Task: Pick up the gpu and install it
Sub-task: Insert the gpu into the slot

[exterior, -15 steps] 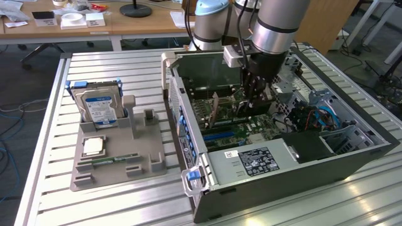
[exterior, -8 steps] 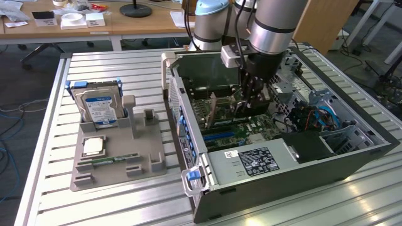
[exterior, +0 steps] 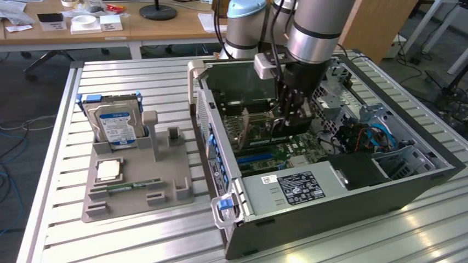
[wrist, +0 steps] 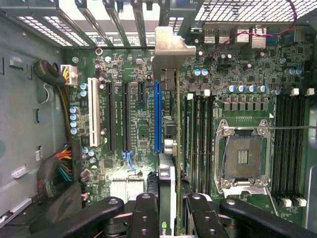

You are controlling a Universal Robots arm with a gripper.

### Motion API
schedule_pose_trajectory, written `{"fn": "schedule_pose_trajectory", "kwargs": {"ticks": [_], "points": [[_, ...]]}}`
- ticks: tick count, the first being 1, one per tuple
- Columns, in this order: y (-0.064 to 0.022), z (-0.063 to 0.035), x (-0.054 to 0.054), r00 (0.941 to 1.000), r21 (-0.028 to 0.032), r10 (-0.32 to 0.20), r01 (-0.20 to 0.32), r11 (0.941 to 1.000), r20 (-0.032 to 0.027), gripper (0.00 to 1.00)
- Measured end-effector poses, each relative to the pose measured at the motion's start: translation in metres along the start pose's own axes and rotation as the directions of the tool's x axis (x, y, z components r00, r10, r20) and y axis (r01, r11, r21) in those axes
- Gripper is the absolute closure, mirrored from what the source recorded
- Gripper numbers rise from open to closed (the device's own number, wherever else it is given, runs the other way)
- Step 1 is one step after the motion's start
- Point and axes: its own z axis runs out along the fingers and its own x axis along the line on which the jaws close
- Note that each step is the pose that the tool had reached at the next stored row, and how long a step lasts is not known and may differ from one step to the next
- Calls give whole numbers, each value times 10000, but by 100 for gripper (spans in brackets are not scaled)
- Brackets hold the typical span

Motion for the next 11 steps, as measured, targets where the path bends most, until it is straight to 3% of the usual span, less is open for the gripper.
{"fn": "schedule_pose_trajectory", "kwargs": {"ticks": [11], "points": [[19,19,8,10000,1,2,-2,10000,2,73]]}}
